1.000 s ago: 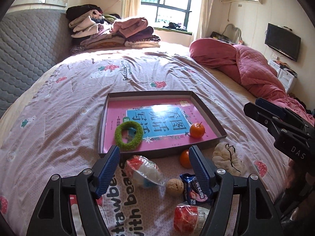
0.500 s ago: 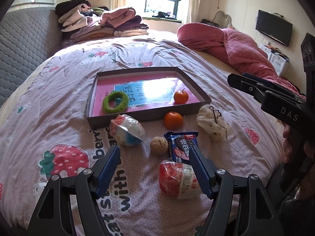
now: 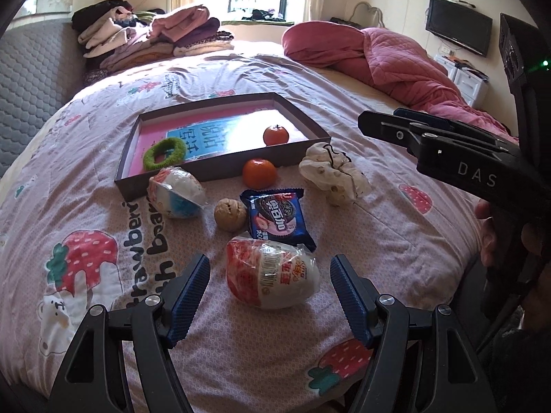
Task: Organize objects
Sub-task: 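Withdraw left gripper toward wrapped egg toy while right gripper approaches white scrunchie, then grasp wrapped egg toy with left gripper while right gripper grasps white scrunchie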
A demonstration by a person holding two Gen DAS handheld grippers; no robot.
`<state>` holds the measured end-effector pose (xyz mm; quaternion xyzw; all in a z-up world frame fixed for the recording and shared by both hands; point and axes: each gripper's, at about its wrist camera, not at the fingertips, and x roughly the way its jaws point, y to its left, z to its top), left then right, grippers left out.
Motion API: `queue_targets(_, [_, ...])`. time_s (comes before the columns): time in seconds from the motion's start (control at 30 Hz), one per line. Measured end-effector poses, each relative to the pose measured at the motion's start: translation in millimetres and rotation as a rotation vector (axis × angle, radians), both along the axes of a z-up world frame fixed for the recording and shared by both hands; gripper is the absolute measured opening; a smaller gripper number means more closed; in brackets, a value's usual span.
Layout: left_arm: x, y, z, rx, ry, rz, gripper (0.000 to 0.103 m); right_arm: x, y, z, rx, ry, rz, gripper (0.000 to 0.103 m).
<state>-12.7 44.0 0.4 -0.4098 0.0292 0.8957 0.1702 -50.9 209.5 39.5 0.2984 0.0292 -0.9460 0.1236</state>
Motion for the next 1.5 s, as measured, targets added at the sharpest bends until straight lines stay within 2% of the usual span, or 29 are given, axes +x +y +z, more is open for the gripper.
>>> queue_targets(0.57, [1,5,-15,-0.01,-0.034,-0.018,0.074,2,-9,-26,0.059,-0.065,0.014,0.057])
queue_targets(0.97, [-7,12,-29,-0.026,-0.035,-0.025,0.074,-3,-10,-33,0.07,-0.075,0.014,0.057])
queue_targets(1.3, [-20,12,-43,-0.073,-0.035,0.01,0.074,-14,-22,-56,0.179,-0.089,0.014,0.057])
queue_targets(1.5, [-28,9,-49,-0.057,-0.051,0.021,0.074,-24,-29,-66,0.256,-0.072,0.013,0.056])
